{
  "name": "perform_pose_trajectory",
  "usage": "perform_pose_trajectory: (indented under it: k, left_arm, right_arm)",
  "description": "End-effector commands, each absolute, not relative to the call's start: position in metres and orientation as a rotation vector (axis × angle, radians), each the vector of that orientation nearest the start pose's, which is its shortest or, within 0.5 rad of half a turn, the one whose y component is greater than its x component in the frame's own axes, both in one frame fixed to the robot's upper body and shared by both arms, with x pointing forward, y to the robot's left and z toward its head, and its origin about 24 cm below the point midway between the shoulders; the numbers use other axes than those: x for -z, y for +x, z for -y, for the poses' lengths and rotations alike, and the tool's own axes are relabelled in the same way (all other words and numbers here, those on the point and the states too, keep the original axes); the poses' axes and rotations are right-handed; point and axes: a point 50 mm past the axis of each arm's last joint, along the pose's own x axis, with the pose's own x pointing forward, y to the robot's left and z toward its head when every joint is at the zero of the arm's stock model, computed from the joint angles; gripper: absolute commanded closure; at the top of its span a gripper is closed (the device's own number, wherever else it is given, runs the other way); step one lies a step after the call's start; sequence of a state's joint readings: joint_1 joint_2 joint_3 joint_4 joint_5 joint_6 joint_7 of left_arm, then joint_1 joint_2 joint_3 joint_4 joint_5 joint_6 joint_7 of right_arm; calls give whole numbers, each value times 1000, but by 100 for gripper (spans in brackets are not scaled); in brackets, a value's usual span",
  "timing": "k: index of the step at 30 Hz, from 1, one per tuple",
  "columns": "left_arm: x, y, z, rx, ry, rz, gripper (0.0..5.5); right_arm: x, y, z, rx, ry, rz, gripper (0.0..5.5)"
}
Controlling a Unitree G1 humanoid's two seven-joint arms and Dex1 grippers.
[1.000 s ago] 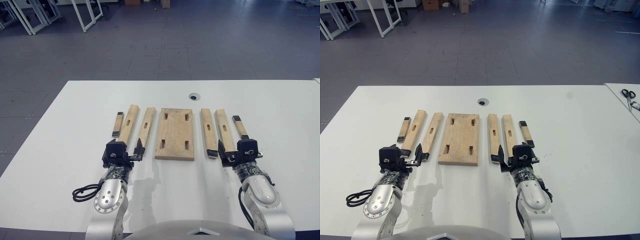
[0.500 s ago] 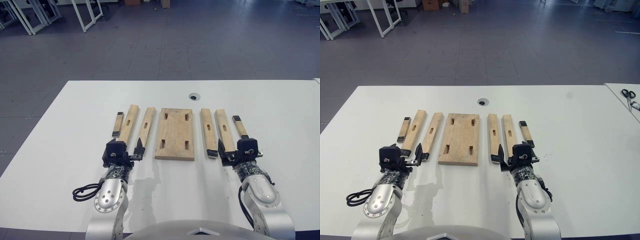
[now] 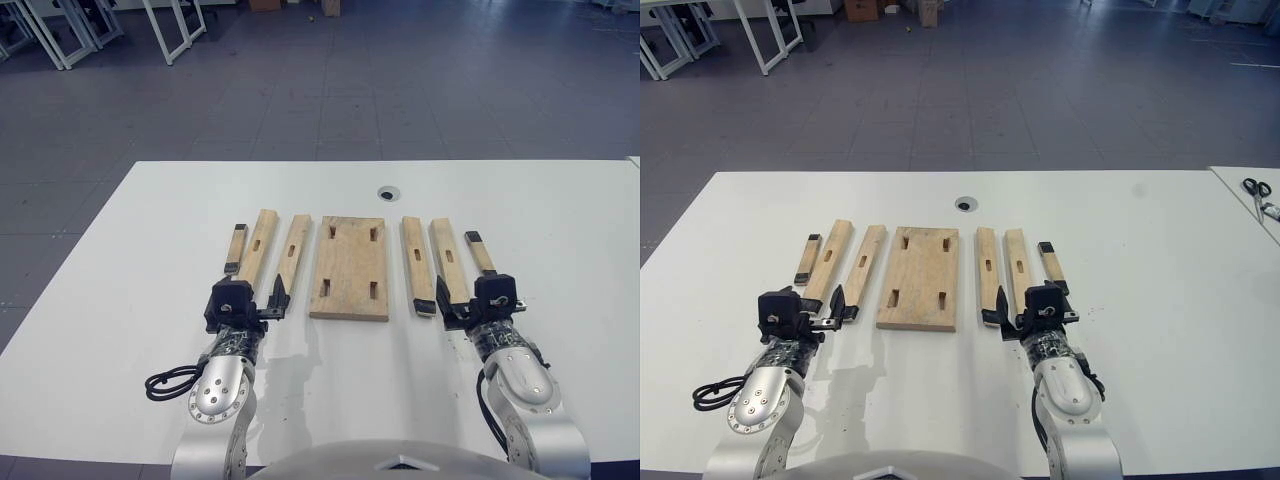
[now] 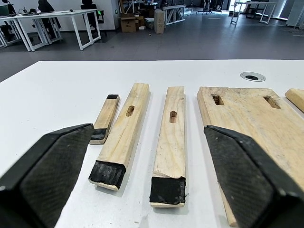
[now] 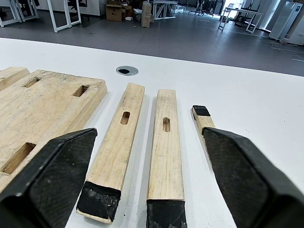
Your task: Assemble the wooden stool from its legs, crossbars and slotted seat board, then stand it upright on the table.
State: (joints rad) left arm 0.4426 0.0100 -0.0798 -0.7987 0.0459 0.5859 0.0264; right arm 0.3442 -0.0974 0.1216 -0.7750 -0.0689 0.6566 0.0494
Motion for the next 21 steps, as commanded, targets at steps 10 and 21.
perform_pose_trajectory:
  k: [10, 21]
  left_arm:
    - [-79, 159, -159, -113, 33, -241, 121]
    - [-80, 165, -158, -96, 45, -226, 121]
  right_arm:
    - [-70, 228, 223, -154, -44, -367, 142]
    - [-18, 254, 263, -185, -90, -523, 142]
